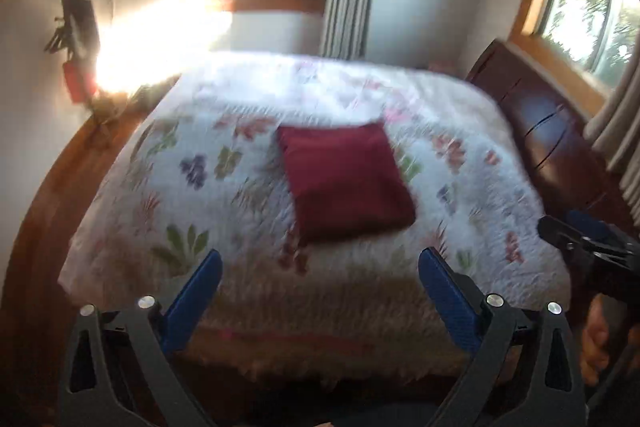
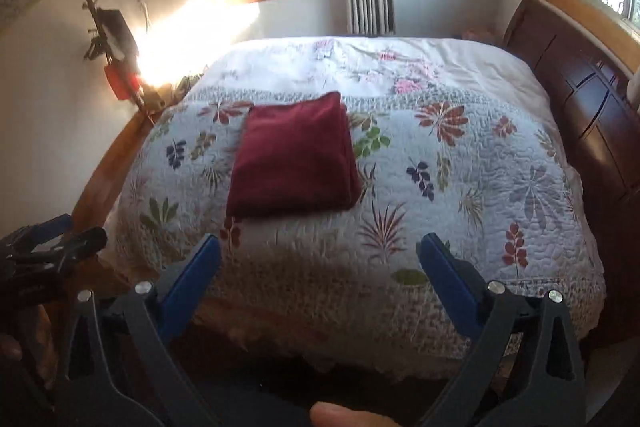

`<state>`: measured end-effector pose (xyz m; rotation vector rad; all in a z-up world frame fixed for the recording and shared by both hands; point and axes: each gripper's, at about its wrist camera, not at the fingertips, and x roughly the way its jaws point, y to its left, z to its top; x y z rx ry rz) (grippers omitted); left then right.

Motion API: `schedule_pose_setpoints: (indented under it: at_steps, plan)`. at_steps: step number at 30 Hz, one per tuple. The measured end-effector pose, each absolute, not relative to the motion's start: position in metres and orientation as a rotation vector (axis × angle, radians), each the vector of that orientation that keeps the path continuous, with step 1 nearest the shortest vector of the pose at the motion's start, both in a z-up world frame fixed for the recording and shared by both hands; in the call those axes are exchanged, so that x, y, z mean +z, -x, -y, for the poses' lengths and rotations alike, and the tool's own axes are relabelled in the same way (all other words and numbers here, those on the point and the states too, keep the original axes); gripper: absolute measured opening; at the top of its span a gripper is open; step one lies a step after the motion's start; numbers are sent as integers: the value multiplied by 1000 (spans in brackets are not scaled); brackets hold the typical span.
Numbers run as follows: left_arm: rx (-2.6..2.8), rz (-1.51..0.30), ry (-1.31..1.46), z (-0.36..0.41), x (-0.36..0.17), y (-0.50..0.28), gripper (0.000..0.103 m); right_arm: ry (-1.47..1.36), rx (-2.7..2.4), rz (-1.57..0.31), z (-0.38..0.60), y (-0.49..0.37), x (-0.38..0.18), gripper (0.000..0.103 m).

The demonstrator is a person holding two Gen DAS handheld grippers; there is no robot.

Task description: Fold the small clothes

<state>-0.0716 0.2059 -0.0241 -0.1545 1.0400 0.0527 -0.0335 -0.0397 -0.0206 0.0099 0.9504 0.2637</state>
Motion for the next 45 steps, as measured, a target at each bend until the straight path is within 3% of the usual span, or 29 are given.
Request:
schedule_pose_setpoints:
  at_steps: [14,45]
  plan:
    - [64,-1006,181,-205,-2,124,99,82,223,-908,10,82,-3,100]
    - [55,-1023,176,-199,-7,128,99,101,204,-893,7,90,1,100]
